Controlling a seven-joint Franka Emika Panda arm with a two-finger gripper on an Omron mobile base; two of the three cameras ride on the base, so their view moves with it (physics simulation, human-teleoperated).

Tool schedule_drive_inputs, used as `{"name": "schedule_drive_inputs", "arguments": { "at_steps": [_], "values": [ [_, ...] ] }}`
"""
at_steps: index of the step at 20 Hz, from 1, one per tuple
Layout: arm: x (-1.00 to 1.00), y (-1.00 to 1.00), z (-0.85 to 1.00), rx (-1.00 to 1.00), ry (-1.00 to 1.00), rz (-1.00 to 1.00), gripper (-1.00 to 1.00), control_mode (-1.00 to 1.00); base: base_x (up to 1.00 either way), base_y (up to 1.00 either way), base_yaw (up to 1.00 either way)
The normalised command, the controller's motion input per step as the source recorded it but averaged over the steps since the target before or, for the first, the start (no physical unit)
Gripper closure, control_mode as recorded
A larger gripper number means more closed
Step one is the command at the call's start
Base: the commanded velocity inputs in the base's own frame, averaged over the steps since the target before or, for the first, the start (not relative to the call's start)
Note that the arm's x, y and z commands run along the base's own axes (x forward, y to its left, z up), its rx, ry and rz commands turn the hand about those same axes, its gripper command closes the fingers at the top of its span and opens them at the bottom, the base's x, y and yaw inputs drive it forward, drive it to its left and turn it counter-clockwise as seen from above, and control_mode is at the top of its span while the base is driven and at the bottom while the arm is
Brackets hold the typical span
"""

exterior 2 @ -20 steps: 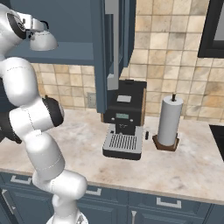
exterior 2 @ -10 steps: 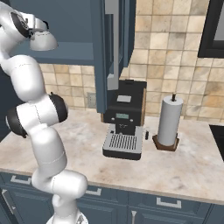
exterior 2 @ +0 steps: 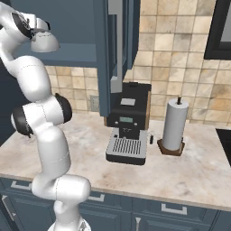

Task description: Open the cabinet, pick the kettle from the cabinet, and place it in the sink.

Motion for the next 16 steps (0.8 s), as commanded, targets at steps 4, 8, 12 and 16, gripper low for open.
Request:
{"name": "schedule_drive_inputs", "arguments": {
  "at_steps": [4, 8, 12, 16],
  "values": [
    [0.17, 0.09, 0.00, -0.03, 0.00, 0.00, -1.00, -1.00, 0.00, 0.00, 0.00],
    [0.18, 0.06, 0.04, -0.04, 0.01, 0.00, -1.00, -1.00, 0.00, 0.00, 0.00],
    [0.18, 0.04, 0.07, -0.04, 0.00, 0.00, -1.00, -1.00, 0.00, 0.00, 0.00],
    [0.15, 0.02, 0.04, -0.06, 0.01, 0.00, -1.00, -1.00, 0.00, 0.00, 0.00]
  ]
}}
